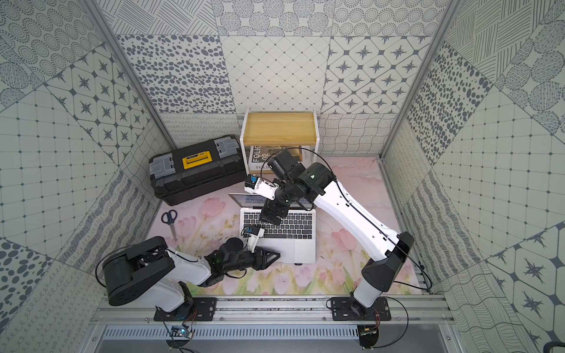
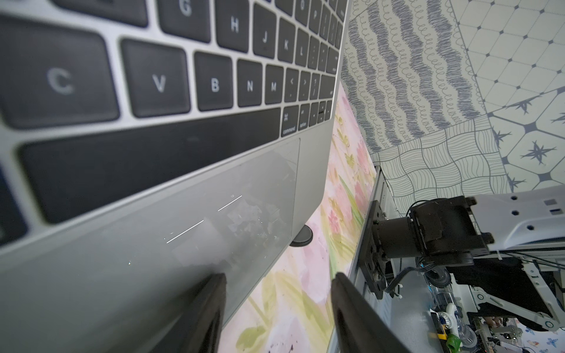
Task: Close the laptop lid and set it aside
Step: Close the lid of the laptop.
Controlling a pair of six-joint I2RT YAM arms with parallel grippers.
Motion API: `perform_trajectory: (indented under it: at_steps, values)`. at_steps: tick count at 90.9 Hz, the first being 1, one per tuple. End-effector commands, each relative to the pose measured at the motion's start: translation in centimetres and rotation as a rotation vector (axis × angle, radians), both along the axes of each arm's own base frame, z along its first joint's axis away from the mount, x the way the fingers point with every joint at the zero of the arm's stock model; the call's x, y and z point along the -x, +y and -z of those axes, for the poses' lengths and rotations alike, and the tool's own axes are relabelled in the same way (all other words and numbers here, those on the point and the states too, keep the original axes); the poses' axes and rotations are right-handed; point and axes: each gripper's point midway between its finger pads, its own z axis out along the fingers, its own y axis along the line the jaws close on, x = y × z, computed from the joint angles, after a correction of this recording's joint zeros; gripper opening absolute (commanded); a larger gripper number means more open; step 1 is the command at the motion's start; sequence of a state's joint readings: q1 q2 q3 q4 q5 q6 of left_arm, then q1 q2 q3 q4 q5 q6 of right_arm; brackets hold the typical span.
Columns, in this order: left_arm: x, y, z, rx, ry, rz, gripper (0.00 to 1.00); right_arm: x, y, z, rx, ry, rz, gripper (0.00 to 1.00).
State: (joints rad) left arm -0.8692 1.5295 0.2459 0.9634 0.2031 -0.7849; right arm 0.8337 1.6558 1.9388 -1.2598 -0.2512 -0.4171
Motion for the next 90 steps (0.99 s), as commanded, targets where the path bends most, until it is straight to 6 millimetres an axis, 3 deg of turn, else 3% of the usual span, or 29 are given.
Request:
perform_trajectory:
  at_steps: [1, 12, 28, 64, 90]
  values:
    - [-0.7, 2.5, 3.7, -0.154, 0.057, -0.113, 0.59, 0.2, -0.3, -0.9, 0.008, 0.014, 0.032, 0.97]
    - [-0.7, 2.4, 3.7, -0.153, 0.055, -0.110, 0.59, -0.2, -0.2, -1.6, 0.012, -0.006, 0.025, 0.97]
    - [-0.8, 2.4, 3.7, -0.151, 0.055, -0.113, 0.59, -0.8, 0.1, -0.7, 0.060, 0.030, 0.007, 0.96]
    - [-0.8, 2.4, 4.0, -0.156, 0.062, -0.114, 0.59, 1.7, 0.3, -1.1, 0.009, 0.115, -0.047, 0.85]
    - [-0.8, 2.0, 4.3, -0.146, 0.069, -0.109, 0.59, 3.7, 0.2, 0.5, 0.009, 0.199, -0.040, 0.85]
